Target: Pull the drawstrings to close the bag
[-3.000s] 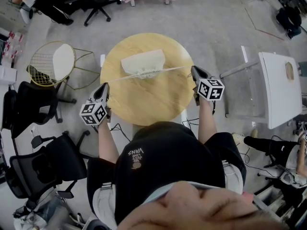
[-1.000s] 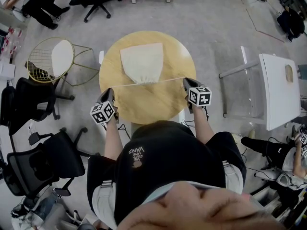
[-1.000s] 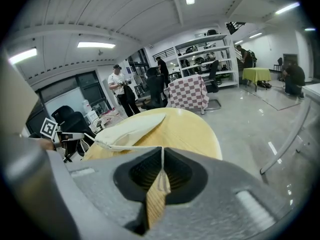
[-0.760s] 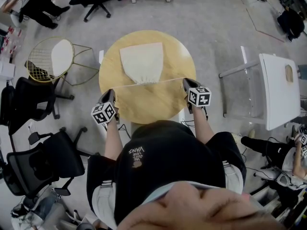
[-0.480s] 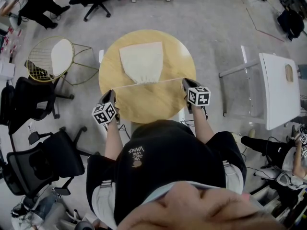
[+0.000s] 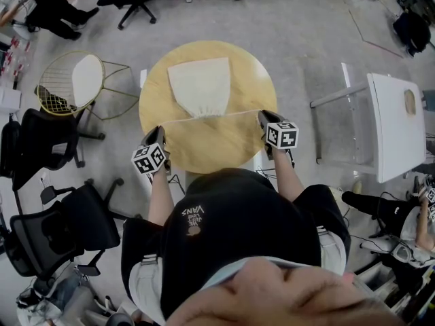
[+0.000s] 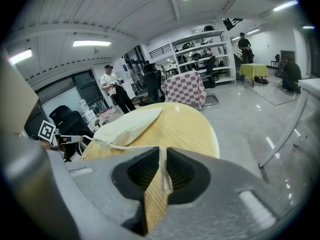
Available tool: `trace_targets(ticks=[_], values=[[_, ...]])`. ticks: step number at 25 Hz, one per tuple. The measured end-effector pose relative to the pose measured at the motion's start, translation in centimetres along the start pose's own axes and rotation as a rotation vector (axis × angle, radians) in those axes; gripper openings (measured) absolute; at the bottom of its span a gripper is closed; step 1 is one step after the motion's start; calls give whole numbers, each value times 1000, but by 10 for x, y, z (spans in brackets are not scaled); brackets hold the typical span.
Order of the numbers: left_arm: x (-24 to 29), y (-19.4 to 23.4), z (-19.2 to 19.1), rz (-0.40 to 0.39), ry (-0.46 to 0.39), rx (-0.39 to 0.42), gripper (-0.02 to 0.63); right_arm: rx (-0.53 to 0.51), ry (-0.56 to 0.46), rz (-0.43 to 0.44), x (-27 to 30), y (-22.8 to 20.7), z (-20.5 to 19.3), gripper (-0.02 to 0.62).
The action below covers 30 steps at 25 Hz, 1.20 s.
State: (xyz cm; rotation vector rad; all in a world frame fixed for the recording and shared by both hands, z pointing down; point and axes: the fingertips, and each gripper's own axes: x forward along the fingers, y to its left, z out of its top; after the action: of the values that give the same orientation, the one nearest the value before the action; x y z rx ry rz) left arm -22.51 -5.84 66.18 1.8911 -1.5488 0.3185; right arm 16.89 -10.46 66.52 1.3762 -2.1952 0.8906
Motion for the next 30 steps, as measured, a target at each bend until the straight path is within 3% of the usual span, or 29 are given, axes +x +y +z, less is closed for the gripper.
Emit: trace_targets(ticks=[2,4,13,22,30], values=[[1,-1,-2,1,2,-4,49,5,1,2,0,-2,-2,48],[2,1,-4,1,6,-8,52,9,6,4,2,-2,-4,91],[2,-9,-2,-11,-9,-18,87,23,-10,34,1,2,0,92],[-7,1,4,30,-34,-32,103,15,-49,43,-4,6,13,92],[-8,-16,16,1,-68,14,103,-3,-75,50,-6,12,20,92]])
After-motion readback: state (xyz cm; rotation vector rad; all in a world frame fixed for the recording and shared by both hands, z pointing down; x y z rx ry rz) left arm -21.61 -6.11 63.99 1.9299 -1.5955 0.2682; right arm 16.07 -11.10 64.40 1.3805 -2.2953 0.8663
